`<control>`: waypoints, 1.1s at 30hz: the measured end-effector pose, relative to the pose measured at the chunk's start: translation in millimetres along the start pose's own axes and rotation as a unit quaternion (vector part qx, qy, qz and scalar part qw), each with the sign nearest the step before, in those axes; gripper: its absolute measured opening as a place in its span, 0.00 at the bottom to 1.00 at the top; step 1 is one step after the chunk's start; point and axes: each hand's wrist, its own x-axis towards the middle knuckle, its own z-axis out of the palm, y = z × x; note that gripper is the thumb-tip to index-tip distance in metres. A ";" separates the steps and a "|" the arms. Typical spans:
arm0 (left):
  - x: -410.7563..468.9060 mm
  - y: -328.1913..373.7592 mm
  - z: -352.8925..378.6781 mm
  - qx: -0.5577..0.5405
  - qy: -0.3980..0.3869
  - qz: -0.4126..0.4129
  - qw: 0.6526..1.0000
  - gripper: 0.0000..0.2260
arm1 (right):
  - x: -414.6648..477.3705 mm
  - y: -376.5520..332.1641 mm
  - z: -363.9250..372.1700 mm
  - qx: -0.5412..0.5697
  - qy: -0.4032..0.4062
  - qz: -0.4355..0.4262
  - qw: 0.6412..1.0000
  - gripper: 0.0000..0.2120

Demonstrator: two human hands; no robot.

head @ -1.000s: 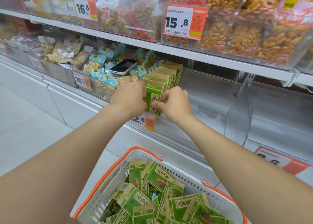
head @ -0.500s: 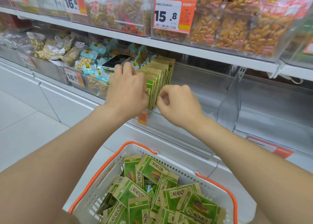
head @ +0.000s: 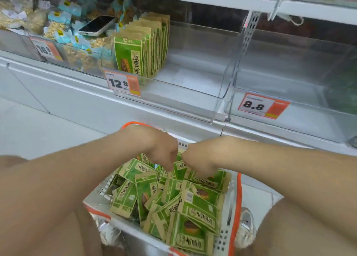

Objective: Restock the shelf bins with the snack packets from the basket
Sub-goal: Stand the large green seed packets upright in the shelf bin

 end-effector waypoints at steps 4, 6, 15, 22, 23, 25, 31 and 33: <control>30.8 40.3 42.7 0.038 -0.057 0.033 0.997 0.19 | -6.8 -2.6 27.4 -0.020 -0.052 0.037 0.998 0.02; 39.2 58.5 60.8 0.030 -0.077 0.057 0.995 0.24 | -14.7 -0.8 30.9 -0.030 -0.062 0.036 0.997 0.06; 61.1 85.5 104.8 0.136 0.015 0.141 0.980 0.32 | -29.0 11.4 35.4 0.012 -0.031 0.048 0.998 0.12; 68.0 75.4 108.8 0.093 0.014 0.141 0.986 0.32 | -37.2 16.3 32.1 0.023 -0.018 0.051 0.998 0.14; 67.2 74.5 105.7 0.086 0.012 0.139 0.987 0.31 | -37.7 17.0 30.8 0.022 -0.016 0.051 0.998 0.14; 61.2 77.2 91.1 0.038 0.003 0.132 0.990 0.26 | -39.5 18.4 26.7 0.019 -0.011 0.051 0.998 0.14; 39.4 63.4 29.4 -0.200 -0.042 0.083 0.975 0.13 | -51.1 26.1 9.2 0.085 -0.014 0.066 0.994 0.15; 32.2 46.7 15.1 -0.283 -0.003 0.060 0.957 0.14 | -56.5 29.7 1.7 0.141 -0.021 0.068 0.987 0.18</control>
